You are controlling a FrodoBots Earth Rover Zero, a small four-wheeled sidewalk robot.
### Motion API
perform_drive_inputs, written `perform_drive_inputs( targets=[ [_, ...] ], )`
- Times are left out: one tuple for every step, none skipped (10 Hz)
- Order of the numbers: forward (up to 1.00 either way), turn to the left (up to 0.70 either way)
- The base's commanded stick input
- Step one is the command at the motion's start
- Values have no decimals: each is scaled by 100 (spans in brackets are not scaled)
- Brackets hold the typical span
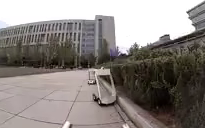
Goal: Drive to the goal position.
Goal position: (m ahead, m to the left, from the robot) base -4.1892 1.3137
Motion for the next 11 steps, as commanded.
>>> perform_drive_inputs(
  targets=[
    [6,0],
    [7,0],
    [6,0],
    [6,0],
    [6,0],
    [6,0],
    [6,0],
    [6,0],
    [6,0],
    [6,0],
    [6,0]
  ],
)
